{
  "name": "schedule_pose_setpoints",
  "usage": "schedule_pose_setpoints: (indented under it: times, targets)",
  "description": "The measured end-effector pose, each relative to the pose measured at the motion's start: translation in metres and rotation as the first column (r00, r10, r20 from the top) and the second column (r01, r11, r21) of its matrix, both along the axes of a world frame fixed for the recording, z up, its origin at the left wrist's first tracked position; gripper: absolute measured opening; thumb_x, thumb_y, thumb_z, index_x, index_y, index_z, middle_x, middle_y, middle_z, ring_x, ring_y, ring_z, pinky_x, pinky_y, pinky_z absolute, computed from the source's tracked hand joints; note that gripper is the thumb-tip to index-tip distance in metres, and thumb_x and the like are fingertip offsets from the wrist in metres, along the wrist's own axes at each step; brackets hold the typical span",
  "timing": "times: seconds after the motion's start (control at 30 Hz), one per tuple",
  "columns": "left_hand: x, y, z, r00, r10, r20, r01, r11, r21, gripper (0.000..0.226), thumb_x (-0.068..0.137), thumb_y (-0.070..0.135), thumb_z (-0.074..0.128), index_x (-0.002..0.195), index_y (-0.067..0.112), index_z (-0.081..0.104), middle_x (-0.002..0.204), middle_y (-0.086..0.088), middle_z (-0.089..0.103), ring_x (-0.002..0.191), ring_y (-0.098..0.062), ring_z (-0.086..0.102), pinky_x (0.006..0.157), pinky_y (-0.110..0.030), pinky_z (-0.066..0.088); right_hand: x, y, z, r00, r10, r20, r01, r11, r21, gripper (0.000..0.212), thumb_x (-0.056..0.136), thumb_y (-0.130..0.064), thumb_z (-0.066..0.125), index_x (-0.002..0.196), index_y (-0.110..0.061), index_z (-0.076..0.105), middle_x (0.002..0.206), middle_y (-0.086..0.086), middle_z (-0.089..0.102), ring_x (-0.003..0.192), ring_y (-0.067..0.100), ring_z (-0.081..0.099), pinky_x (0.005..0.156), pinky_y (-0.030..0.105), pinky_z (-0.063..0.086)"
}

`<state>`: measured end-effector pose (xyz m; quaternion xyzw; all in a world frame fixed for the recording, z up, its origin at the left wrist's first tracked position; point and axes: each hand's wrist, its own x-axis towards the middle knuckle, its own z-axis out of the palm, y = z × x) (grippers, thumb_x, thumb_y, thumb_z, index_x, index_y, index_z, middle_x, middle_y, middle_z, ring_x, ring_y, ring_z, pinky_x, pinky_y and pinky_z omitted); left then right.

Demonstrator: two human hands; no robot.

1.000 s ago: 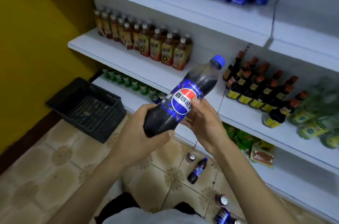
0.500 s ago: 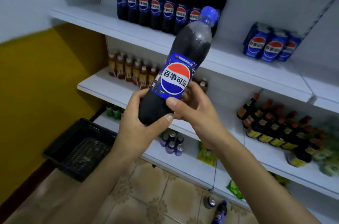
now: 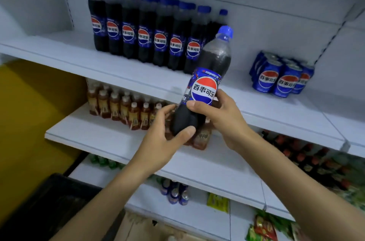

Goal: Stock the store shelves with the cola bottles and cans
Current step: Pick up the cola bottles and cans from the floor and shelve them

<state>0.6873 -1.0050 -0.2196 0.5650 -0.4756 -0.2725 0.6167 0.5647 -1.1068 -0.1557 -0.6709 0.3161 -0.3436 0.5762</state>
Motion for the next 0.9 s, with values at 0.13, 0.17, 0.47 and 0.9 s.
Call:
schedule_pose_setpoints:
  times: [0.13,0.17,0.47,0.9]
  targets:
    - [0.028,-0.071,0.016,0.995,0.069,0.066,-0.07,0.997,0.013,0.075,0.068,0.072,0.06,0.131,0.038,0.036,0.128,0.022,0.046,0.115,0.01,0.048,0.082,-0.007,0.044,0.009,-0.087,0.024,0.999,-0.034,-0.001,0.034,0.998,-0.044,0.05,0.07,-0.026,0.082,0.114,-0.025,0.056,0.104,-0.003,0.07,0.089,0.012,0.07,0.063,0.029,0.058]
    - [0.035,-0.091,0.021,0.991,0.094,0.099,-0.096,0.995,0.017,0.078,0.067,0.072,0.059,0.133,0.037,0.035,0.132,0.021,0.045,0.117,0.01,0.046,0.084,-0.007,0.042,0.011,-0.109,0.027,0.998,-0.055,-0.003,0.055,0.997,-0.05,0.053,0.071,-0.026,0.082,0.116,-0.024,0.055,0.107,-0.003,0.068,0.091,0.013,0.069,0.064,0.03,0.058]
    - [0.073,-0.261,0.033,0.727,0.448,0.52,-0.5,0.865,-0.044,0.099,0.076,0.044,0.074,0.151,0.022,0.013,0.16,-0.003,0.007,0.145,-0.025,0.011,0.114,-0.048,0.025,0.059,-0.267,-0.003,0.956,-0.291,-0.041,0.269,0.923,-0.274,0.062,0.07,-0.023,0.085,0.117,-0.023,0.045,0.106,-0.013,0.057,0.09,0.001,0.057,0.069,0.012,0.049]
    - [0.093,-0.305,0.003,0.655,0.538,0.53,-0.611,0.79,-0.048,0.118,0.067,0.049,0.078,0.153,0.018,0.003,0.159,-0.018,0.002,0.145,-0.037,0.01,0.111,-0.057,0.026,0.101,-0.339,-0.04,0.959,-0.282,-0.014,0.245,0.858,-0.452,0.071,0.07,-0.025,0.085,0.13,-0.017,0.046,0.118,-0.003,0.049,0.112,0.018,0.053,0.093,0.032,0.049]
